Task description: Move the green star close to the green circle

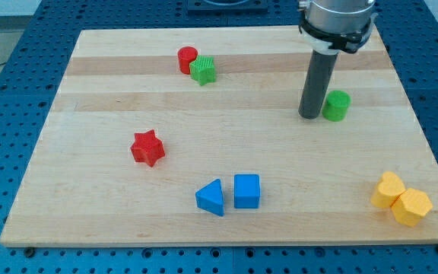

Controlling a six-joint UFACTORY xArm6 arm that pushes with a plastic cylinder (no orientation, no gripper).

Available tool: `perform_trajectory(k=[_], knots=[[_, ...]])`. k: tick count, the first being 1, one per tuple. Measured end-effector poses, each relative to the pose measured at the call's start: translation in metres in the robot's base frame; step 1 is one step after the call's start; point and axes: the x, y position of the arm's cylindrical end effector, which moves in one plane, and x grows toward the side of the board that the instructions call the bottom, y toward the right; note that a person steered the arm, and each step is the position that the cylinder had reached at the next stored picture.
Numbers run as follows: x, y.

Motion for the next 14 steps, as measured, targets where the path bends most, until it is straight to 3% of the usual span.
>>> perform_trajectory(k=[2,3,4,5,7,8,9,11,12,13,14], knots=[[0.000,0.068],[0.000,0.063],[-0.031,0.005],[-0.096,-0.019],[-0.015,-0.195],[-0.065,-0.267],[-0.091,-0.236],[-0.092,-0.140],[-0.111,-0.112],[-0.137,-0.152],[-0.174,-0.150]])
